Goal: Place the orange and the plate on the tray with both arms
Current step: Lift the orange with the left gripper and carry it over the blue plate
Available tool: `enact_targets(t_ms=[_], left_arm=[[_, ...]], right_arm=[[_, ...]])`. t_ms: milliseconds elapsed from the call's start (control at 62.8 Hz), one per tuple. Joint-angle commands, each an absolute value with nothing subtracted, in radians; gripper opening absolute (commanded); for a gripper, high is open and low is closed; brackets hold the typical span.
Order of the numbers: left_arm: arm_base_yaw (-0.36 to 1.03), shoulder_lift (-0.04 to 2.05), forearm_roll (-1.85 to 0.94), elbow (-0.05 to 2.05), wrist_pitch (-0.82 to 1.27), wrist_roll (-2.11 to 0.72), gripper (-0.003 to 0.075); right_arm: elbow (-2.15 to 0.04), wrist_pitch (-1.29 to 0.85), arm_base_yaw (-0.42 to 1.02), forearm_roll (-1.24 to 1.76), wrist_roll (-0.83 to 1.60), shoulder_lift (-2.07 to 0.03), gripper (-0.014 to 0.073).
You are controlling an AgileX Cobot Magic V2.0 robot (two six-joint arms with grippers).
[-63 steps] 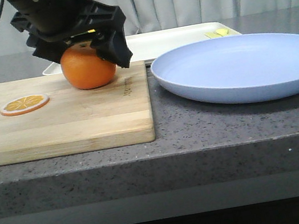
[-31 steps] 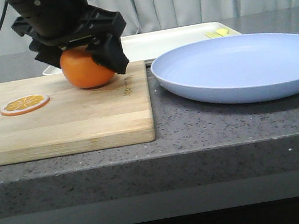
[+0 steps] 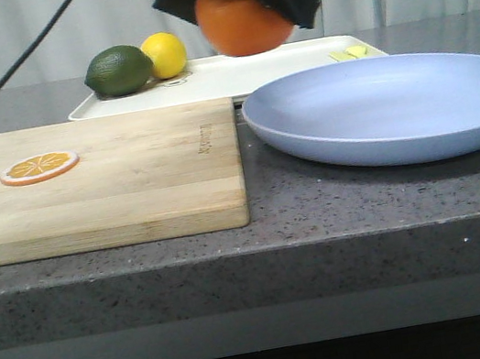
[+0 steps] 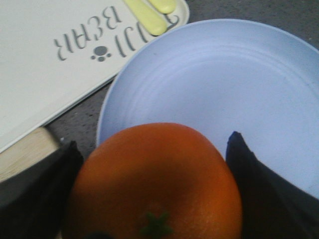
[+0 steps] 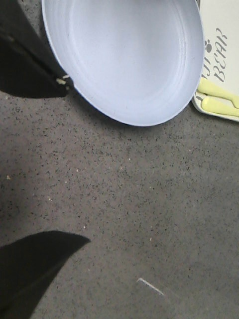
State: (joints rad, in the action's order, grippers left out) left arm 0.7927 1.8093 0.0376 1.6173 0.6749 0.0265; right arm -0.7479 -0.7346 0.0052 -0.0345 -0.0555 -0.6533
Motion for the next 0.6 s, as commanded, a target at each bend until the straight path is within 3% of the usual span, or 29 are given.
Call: enact_targets(t_ms=[0,589], left_arm=[[0.828,1.808,0.031,1.687,0.612,0.027,0.0464],[0.906,2.029,0.022,1.911,0.634,0.029,0.0466]], right_arm=[[-0.780,-0.673,0.003,-0.048,-0.043,-0.660,0.0565],[-0.780,-0.673,0.003,-0.048,-0.043,-0.660,0.0565]])
